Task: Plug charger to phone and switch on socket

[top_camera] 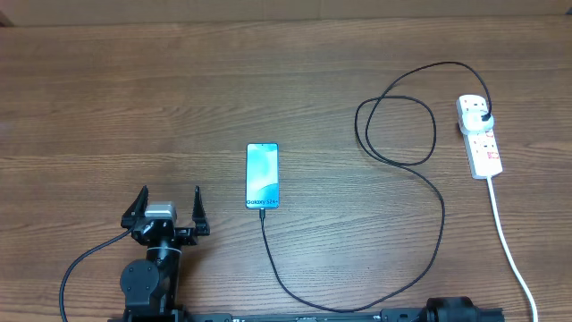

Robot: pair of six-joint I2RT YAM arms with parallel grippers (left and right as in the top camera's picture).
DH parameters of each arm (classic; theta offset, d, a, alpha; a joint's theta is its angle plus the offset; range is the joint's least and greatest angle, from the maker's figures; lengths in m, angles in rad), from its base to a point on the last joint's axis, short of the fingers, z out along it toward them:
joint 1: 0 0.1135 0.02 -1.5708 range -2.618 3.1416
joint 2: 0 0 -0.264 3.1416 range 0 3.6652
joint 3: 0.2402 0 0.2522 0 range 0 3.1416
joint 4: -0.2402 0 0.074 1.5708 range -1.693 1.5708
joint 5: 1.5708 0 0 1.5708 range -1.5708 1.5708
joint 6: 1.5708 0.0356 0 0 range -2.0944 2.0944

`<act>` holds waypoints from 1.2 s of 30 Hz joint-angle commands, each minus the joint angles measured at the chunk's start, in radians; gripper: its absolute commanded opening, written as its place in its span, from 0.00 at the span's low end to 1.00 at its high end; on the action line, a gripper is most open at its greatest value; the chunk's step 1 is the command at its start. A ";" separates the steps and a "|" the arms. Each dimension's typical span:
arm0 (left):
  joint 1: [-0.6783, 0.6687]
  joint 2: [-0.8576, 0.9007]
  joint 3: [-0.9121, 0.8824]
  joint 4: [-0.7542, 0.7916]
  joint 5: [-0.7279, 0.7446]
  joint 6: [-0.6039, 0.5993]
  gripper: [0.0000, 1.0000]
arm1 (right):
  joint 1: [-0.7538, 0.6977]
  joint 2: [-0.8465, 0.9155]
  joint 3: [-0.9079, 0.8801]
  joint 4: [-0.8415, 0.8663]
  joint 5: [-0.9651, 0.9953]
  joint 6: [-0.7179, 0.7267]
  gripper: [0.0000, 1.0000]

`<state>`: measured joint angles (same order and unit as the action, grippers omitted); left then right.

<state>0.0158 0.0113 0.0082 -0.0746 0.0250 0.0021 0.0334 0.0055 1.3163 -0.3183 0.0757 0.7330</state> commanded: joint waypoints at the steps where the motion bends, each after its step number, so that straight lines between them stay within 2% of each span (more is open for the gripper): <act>1: 0.010 -0.003 -0.003 -0.002 -0.006 -0.009 1.00 | 0.000 -0.001 -0.157 0.064 0.085 -0.001 1.00; 7: 0.010 -0.003 -0.003 -0.002 -0.006 -0.009 1.00 | 0.000 -0.001 -0.490 0.216 0.077 0.000 1.00; 18: 0.010 -0.003 -0.003 -0.002 -0.006 -0.009 1.00 | 0.001 -0.001 -0.938 0.175 0.062 0.003 1.00; 26: 0.010 -0.003 -0.003 -0.002 -0.006 -0.010 1.00 | 0.001 -0.001 -1.154 0.207 0.062 0.004 1.00; 36: 0.010 -0.003 -0.003 -0.002 -0.006 -0.009 1.00 | 0.001 0.000 -1.217 0.230 0.068 0.003 1.00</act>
<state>0.0158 0.0113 0.0082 -0.0750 0.0246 0.0017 0.0334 0.0078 0.1204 -0.0956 0.1379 0.7334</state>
